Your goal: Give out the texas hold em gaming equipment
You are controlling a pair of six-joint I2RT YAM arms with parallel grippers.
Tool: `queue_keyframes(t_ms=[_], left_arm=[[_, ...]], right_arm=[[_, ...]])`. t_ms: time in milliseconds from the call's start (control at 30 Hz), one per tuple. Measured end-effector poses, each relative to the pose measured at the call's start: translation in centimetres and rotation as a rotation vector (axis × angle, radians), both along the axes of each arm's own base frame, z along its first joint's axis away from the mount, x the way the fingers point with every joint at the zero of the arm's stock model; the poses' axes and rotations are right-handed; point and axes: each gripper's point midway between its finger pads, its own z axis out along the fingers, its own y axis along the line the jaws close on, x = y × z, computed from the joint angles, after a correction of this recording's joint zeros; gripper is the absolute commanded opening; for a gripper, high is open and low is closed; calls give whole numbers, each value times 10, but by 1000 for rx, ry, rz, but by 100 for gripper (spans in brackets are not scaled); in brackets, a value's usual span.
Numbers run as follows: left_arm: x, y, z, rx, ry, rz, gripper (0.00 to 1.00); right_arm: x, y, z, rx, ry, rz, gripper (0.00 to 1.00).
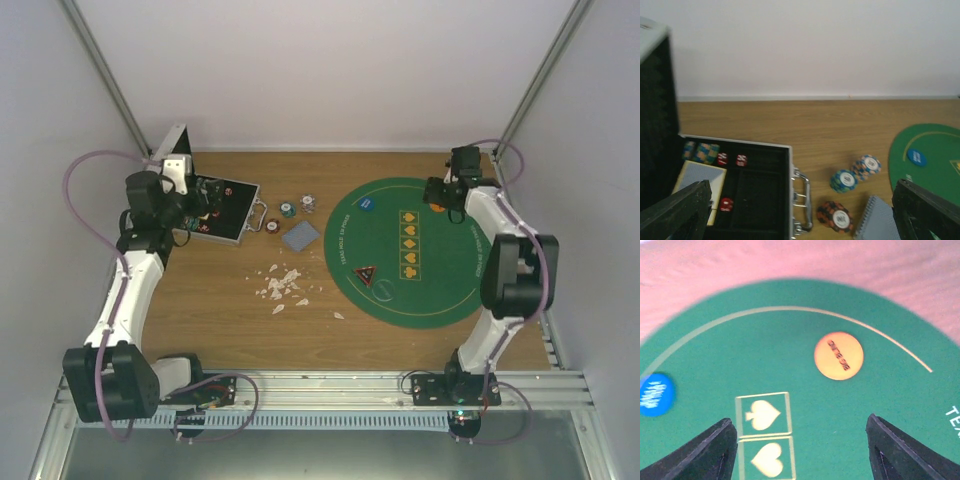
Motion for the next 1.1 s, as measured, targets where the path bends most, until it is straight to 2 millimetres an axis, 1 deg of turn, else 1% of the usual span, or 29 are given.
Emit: queue_keyframes(t_ms=[33, 67, 100, 133, 167, 200, 233, 267, 300, 367, 400, 433, 533, 600, 667, 767, 900, 1000, 1100], left_arm=[[1, -6, -4, -1, 11, -15, 99], [2, -12, -8, -1, 24, -32, 99], [3, -21, -12, -1, 37, -53, 99], [3, -28, -15, -2, 49, -72, 99], [3, -39, -19, -2, 62, -102, 99], [3, -47, -21, -3, 69, -123, 99], [2, -55, -22, -5, 74, -146, 99], [1, -61, -24, -8, 78, -166, 99], [-1, -67, -24, -12, 82, -187, 99], [-2, -70, -24, -15, 85, -197, 99], [-1, -70, -24, -14, 84, -194, 99], [-1, -69, -24, -13, 84, -190, 99], [-1, -65, -24, -4, 90, -166, 99], [0, -63, -23, 1, 89, -155, 99], [0, -61, -20, 5, 83, -145, 99], [0, -59, -16, 5, 75, -139, 99], [0, -55, -16, 1, 75, -132, 99], [1, -51, -16, -1, 75, -122, 99], [1, -49, -16, -3, 76, -116, 99]], right_arm=[[-2, 4, 22, 4, -46, 14, 74], [-5, 8, 37, 10, -75, 29, 75], [-7, 15, 56, 10, -117, 49, 76], [-11, 24, 73, 11, -153, 73, 78], [-15, 37, 91, 8, -193, 109, 80], [-20, 48, 113, 5, -242, 141, 81], [-25, 72, 121, 10, -260, 197, 82], [-30, 89, 130, 10, -284, 243, 82], [-36, 111, 140, 12, -310, 302, 83], [-46, 150, 148, 17, -345, 415, 82], [-51, 168, 148, 19, -353, 466, 81], [-54, 180, 145, 17, -352, 502, 80], [-62, 221, 131, 25, -338, 622, 80], [-64, 242, 117, 33, -325, 690, 80], [-62, 258, 100, 29, -297, 742, 80], [-49, 279, 72, 12, -253, 802, 81], [-31, 300, 42, -5, -213, 853, 82], [-22, 309, 24, -12, -191, 869, 83], [-11, 317, 13, -23, -185, 886, 84]])
